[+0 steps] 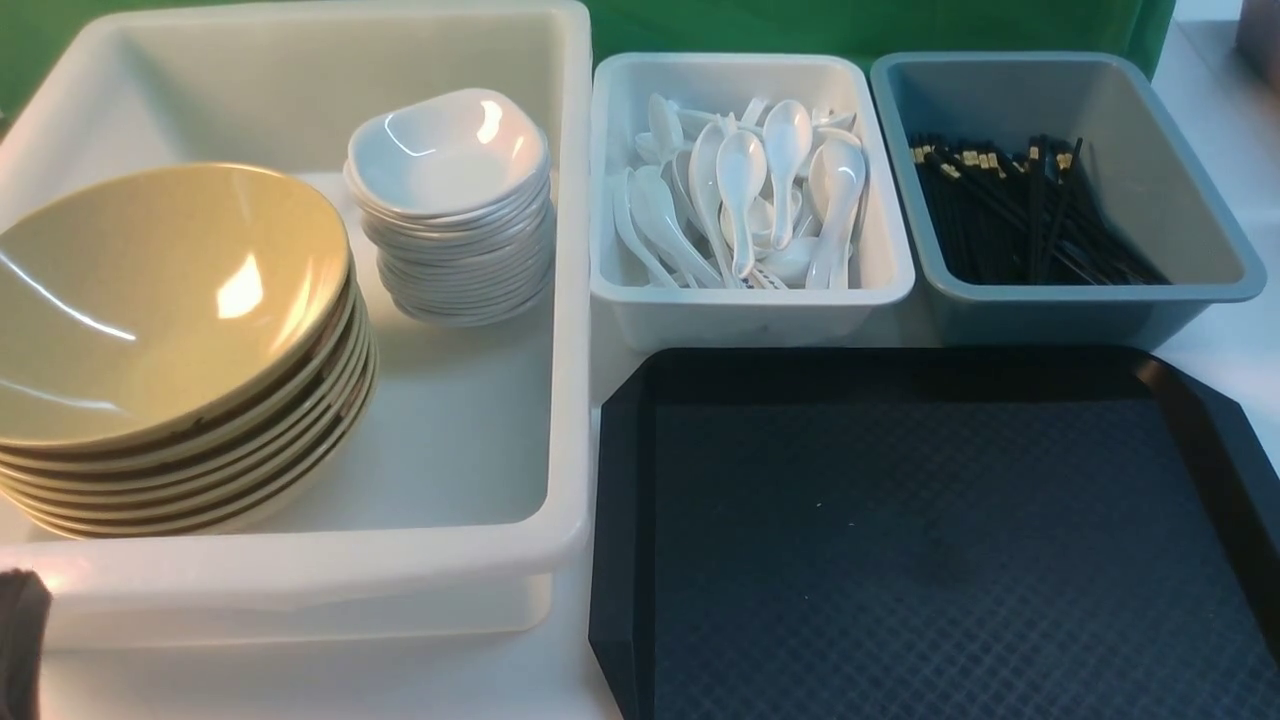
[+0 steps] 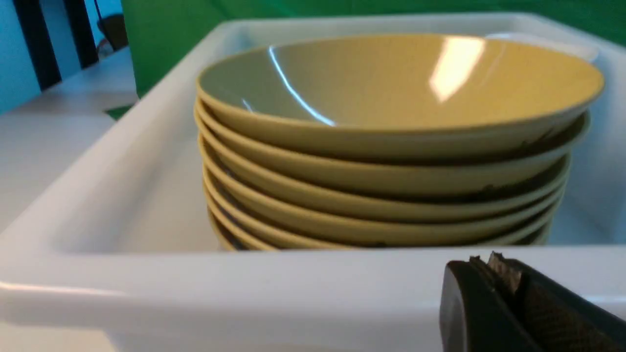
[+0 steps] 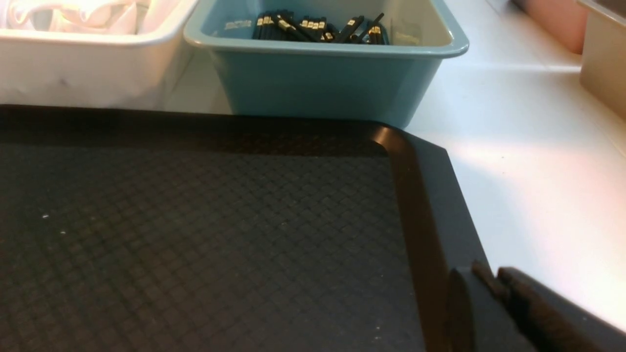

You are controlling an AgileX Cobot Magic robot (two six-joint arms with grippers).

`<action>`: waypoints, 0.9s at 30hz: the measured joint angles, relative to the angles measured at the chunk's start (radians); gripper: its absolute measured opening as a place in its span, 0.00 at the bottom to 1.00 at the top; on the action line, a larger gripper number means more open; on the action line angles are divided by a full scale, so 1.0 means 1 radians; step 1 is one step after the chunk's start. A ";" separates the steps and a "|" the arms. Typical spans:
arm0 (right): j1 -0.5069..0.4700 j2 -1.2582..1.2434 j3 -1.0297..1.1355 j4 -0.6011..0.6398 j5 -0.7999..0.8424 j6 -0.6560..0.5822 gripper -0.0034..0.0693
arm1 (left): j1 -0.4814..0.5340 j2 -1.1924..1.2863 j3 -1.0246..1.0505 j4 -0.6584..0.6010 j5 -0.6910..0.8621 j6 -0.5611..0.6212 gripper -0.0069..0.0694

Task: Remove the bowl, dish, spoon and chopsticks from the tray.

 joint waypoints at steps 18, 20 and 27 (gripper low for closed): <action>0.000 0.000 0.000 0.000 0.000 0.000 0.18 | 0.000 0.000 0.000 0.011 0.120 0.018 0.08; 0.000 0.000 0.000 0.000 0.000 0.000 0.18 | 0.000 0.000 0.000 0.011 0.119 0.018 0.08; 0.000 0.000 0.000 0.000 0.001 0.000 0.19 | 0.000 0.000 0.000 0.011 0.119 0.018 0.08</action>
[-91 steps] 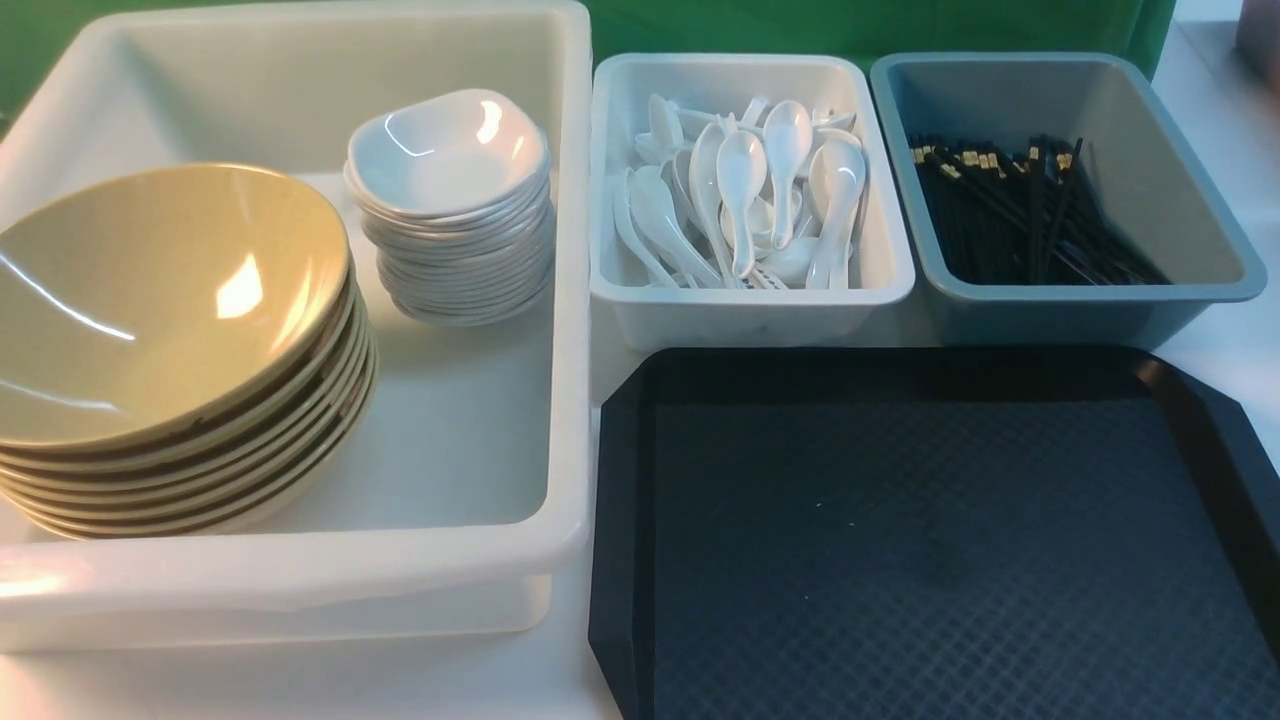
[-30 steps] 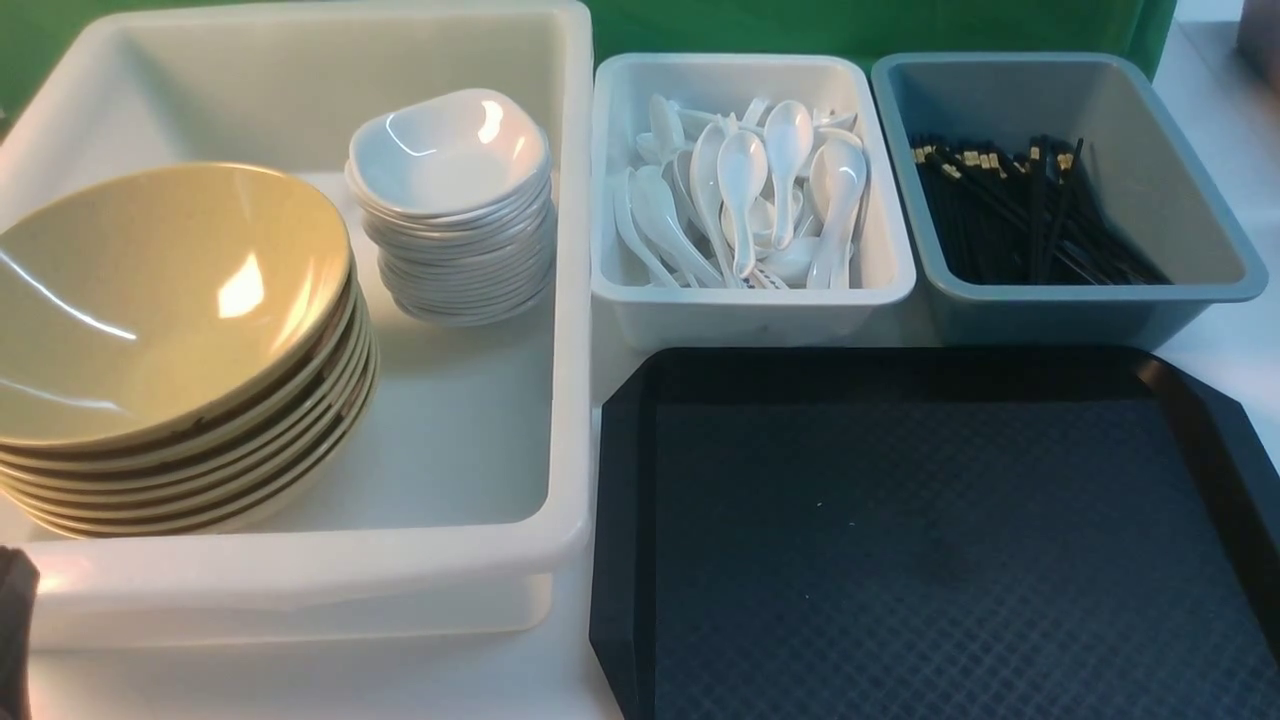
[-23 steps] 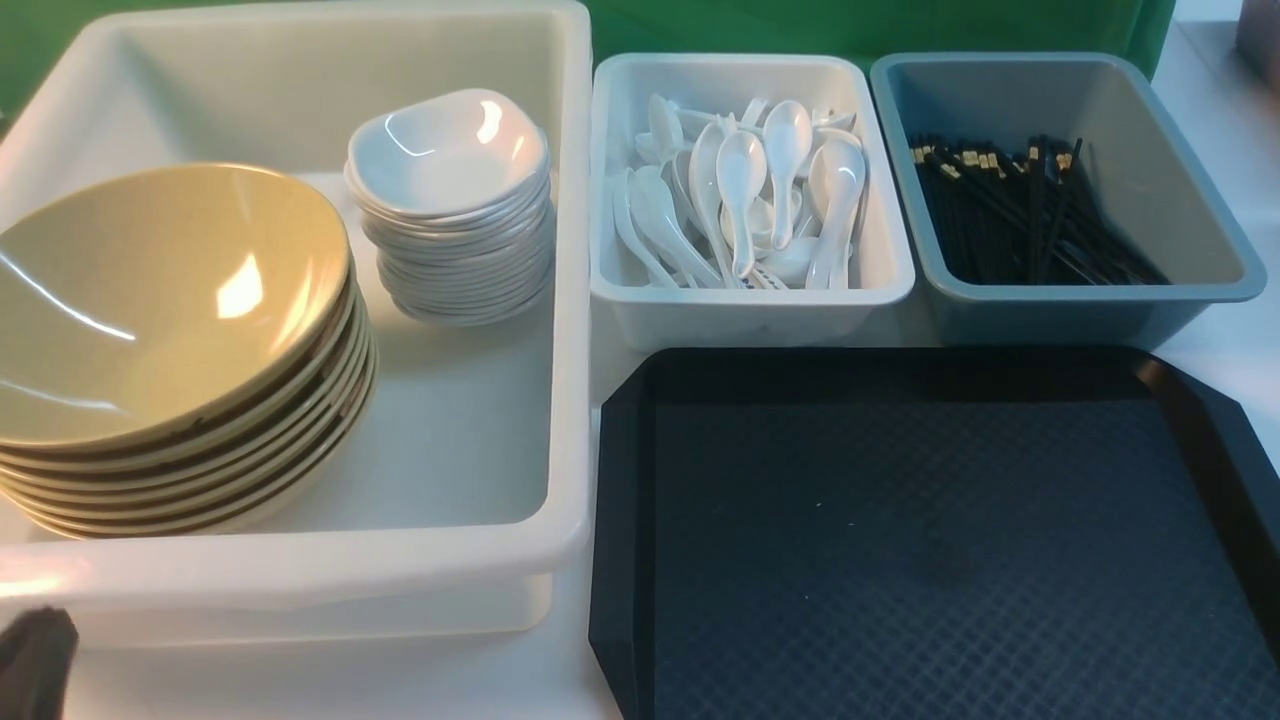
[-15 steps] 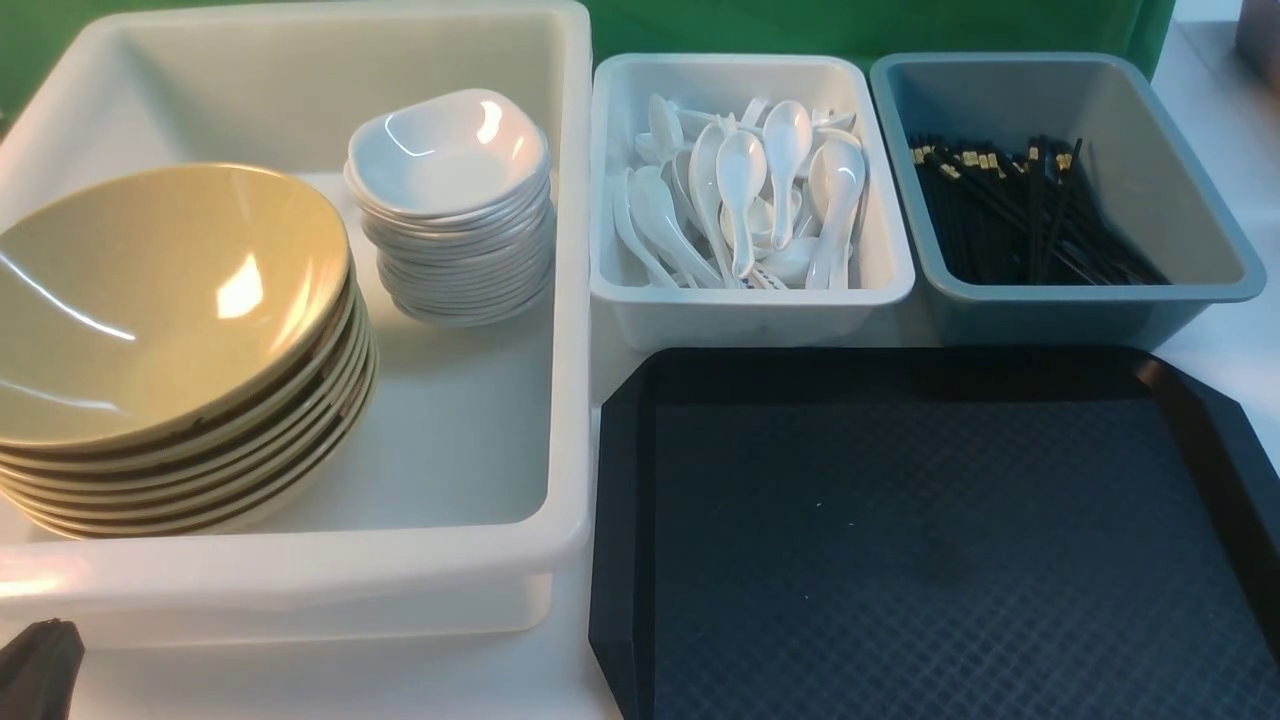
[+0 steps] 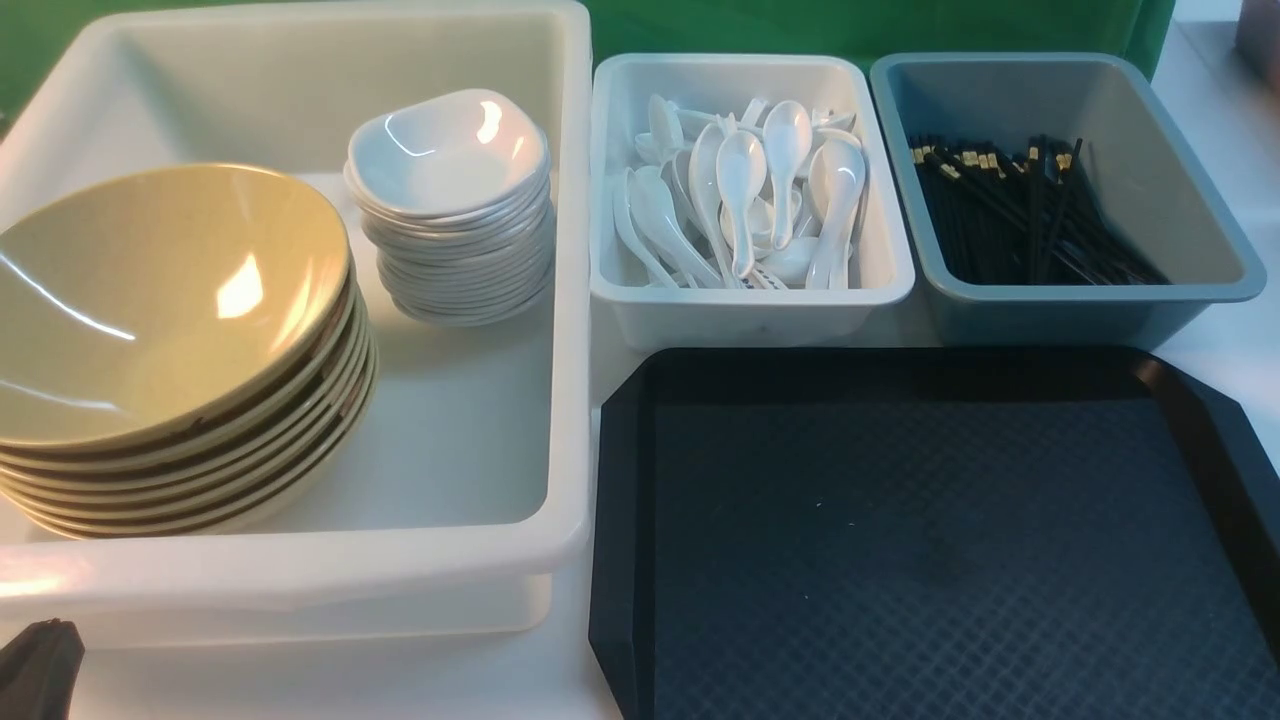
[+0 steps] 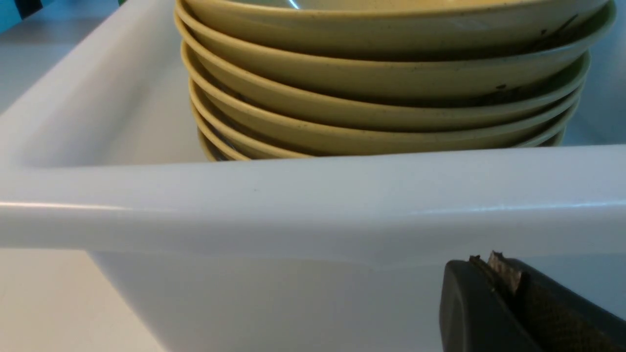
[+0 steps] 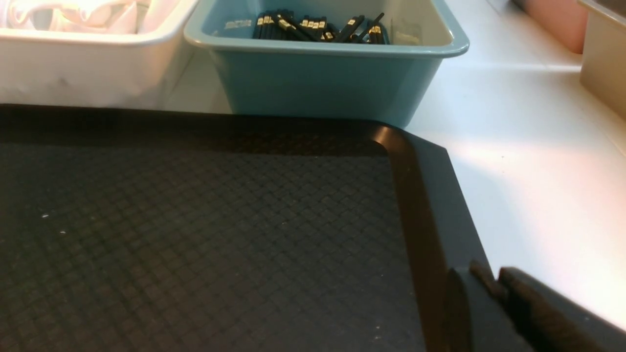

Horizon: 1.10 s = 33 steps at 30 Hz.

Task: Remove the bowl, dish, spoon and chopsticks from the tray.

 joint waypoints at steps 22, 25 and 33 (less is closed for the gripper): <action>0.000 0.000 0.000 0.000 0.000 0.000 0.22 | 0.000 0.000 0.000 0.000 0.000 0.000 0.08; 0.000 0.000 0.000 0.000 0.000 0.000 0.23 | 0.000 0.000 0.000 0.000 0.000 0.000 0.08; 0.000 0.000 0.000 0.000 0.000 0.006 0.24 | 0.000 0.000 0.000 0.000 0.000 0.000 0.08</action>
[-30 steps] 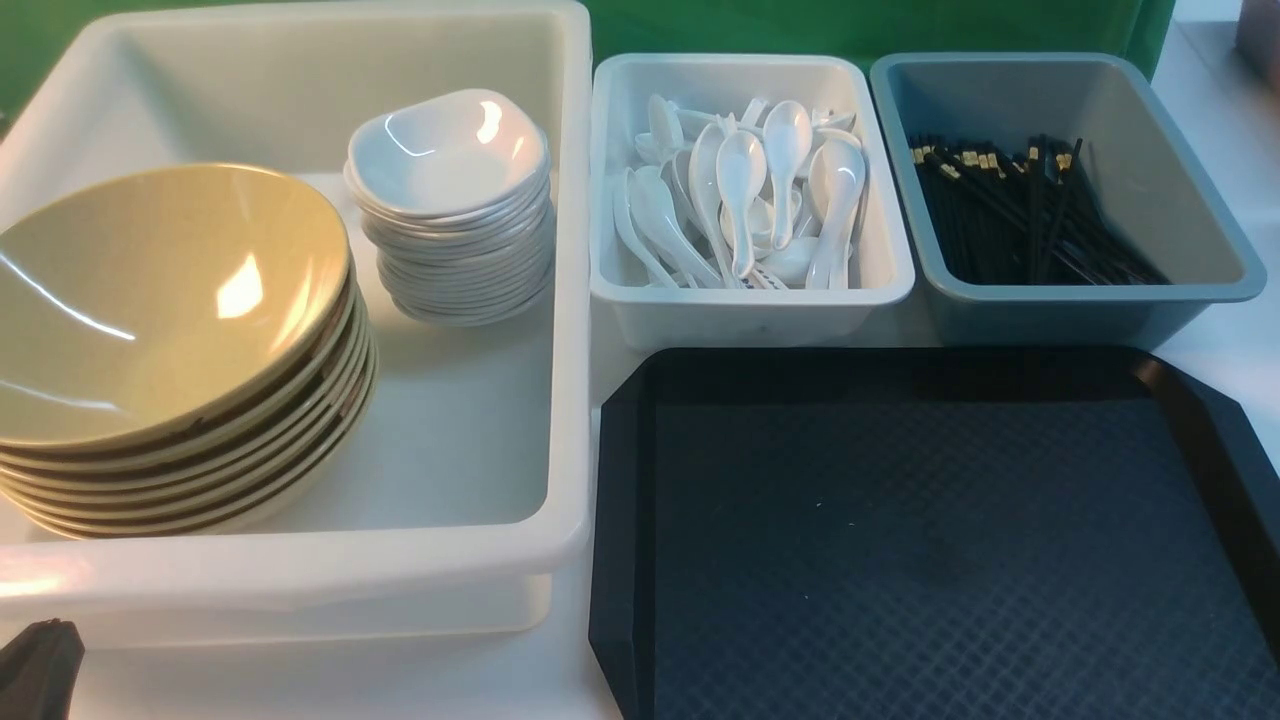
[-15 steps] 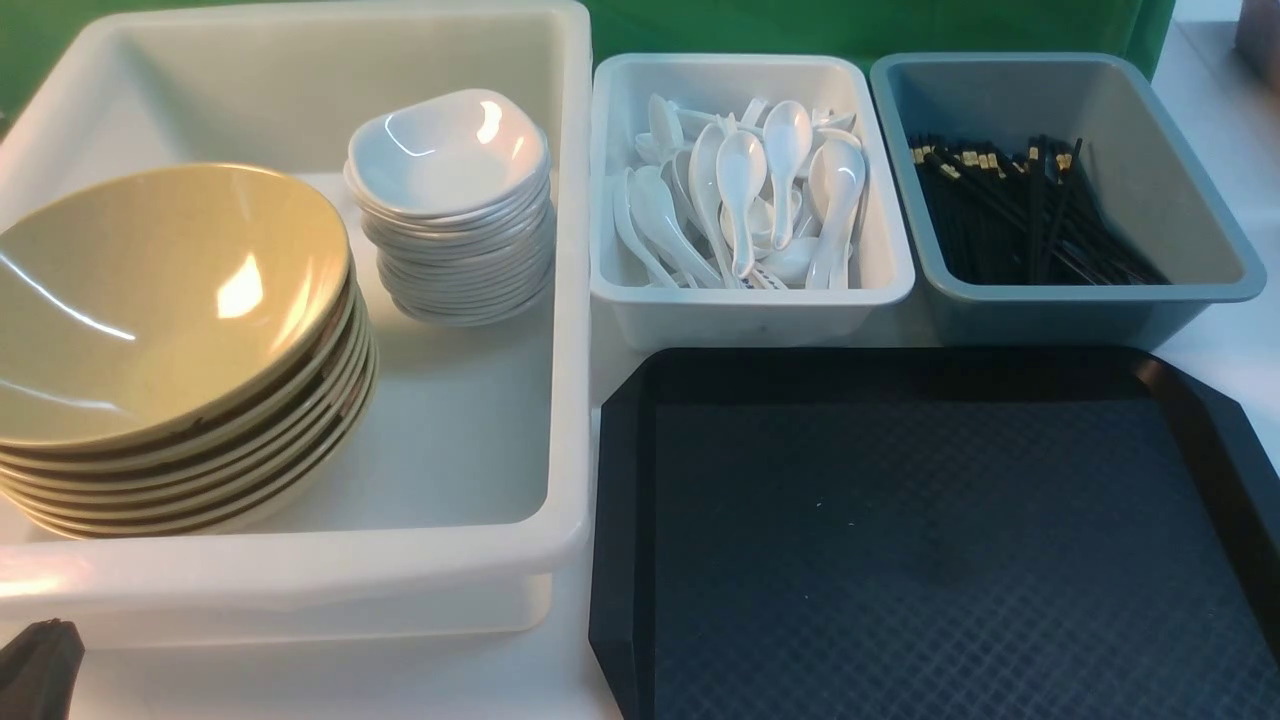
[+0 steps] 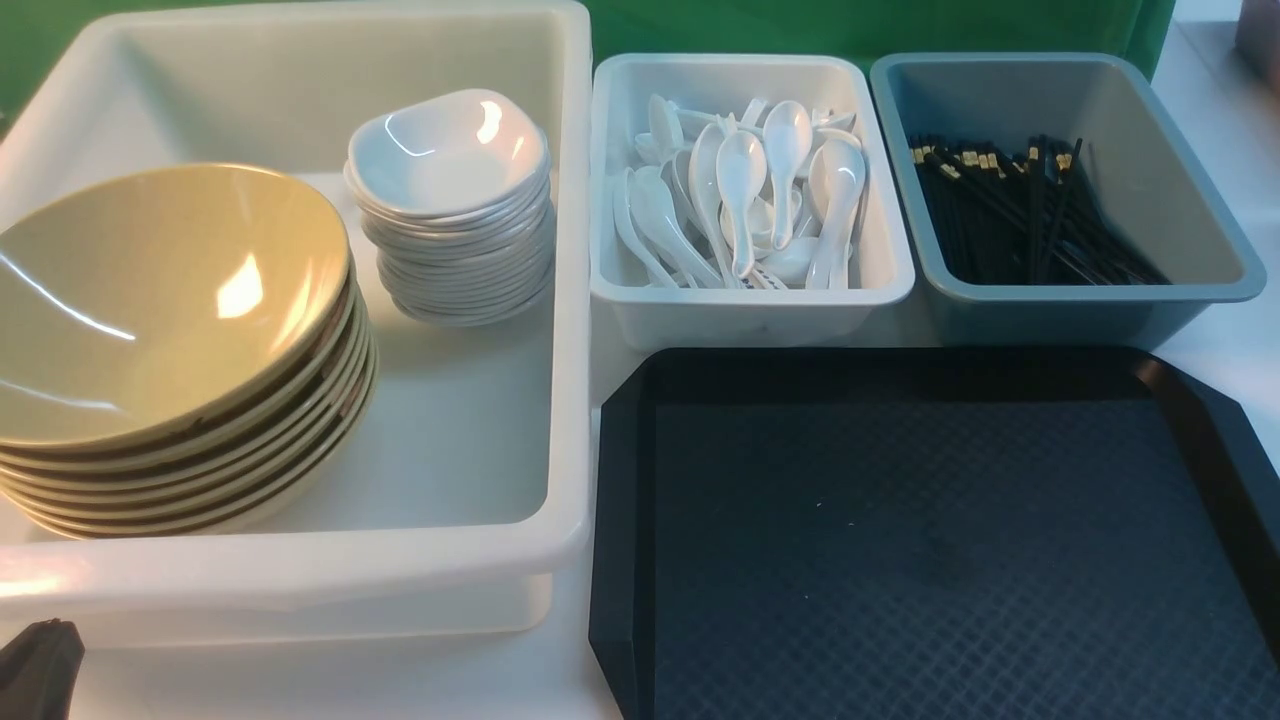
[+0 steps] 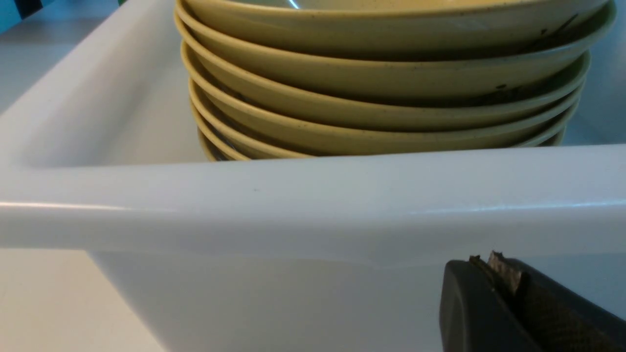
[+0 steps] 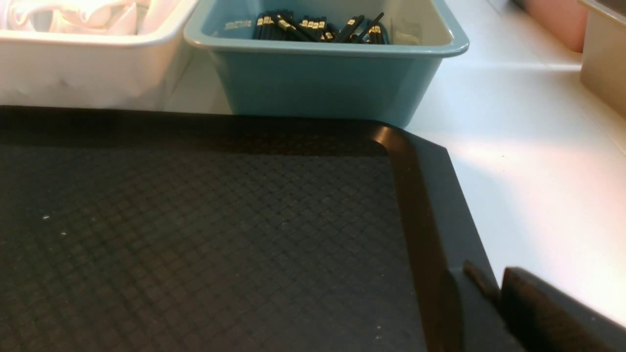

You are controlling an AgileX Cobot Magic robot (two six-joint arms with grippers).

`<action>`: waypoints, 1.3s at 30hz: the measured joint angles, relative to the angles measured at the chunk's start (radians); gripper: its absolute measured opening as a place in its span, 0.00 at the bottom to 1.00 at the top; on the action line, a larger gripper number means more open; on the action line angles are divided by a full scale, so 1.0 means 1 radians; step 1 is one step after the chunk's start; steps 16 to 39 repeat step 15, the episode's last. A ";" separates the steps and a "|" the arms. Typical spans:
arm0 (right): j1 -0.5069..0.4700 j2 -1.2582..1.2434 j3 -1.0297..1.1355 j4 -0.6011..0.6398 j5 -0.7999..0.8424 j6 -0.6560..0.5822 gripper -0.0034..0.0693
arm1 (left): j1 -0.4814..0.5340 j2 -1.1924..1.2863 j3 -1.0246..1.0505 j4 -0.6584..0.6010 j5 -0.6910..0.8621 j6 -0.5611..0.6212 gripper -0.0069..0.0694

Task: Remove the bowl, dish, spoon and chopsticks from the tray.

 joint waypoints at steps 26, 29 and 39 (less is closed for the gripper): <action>0.000 0.000 0.000 0.000 0.000 0.001 0.26 | 0.000 0.000 0.000 0.000 0.000 0.000 0.08; 0.000 0.000 0.000 0.000 0.000 0.001 0.26 | 0.000 0.000 0.000 0.000 0.000 0.000 0.08; 0.000 0.000 0.000 0.000 0.000 0.001 0.26 | 0.000 0.000 0.000 0.000 0.000 0.000 0.08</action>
